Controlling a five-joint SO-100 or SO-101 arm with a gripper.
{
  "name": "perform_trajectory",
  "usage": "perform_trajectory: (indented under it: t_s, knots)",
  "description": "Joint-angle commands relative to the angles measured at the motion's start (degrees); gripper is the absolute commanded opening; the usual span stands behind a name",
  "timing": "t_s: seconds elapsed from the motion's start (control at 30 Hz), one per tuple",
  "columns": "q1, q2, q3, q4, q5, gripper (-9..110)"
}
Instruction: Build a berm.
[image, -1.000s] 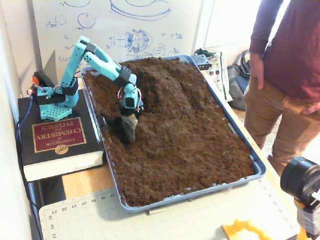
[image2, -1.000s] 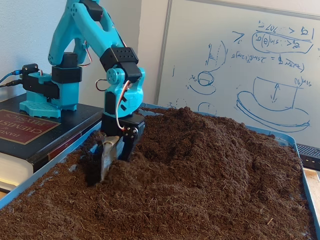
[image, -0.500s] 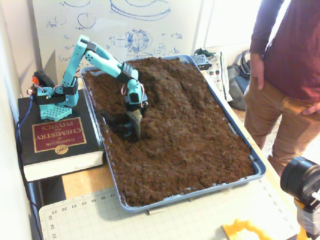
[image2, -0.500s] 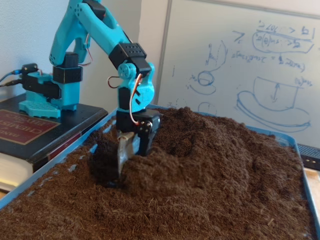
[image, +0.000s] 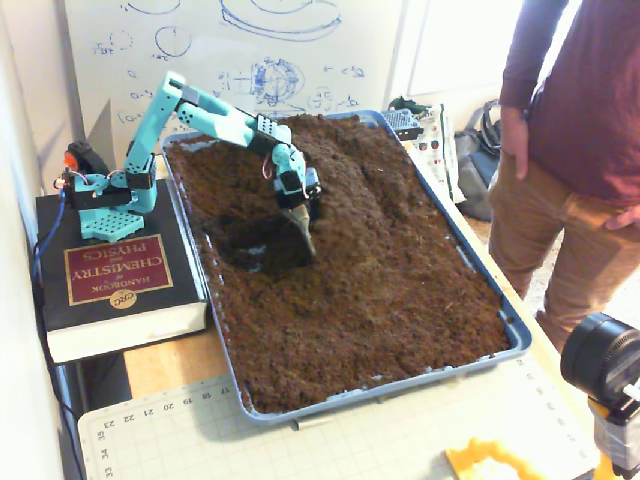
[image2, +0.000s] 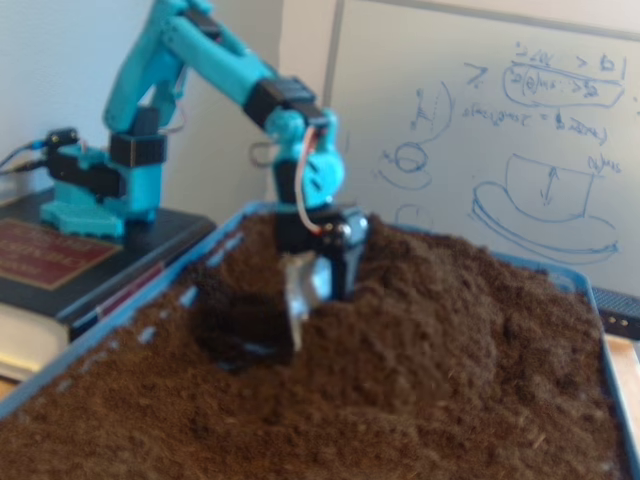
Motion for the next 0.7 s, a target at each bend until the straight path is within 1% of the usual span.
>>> perform_trajectory:
  t_s: [0.0,0.2,0.27,0.5,0.67]
  knots:
    - [-1.14,2.29,-8.17,-2.99,0.79,0]
    - [-1.23,5.1,-10.2,-3.08,1.05,0]
    - [-1.23,6.15,-10.9,-3.08,2.9,0]
    - [-2.11,9.67,-15.82,-3.08,17.23,0]
    - [-5.71,9.58,-25.22,-3.08,28.12,0]
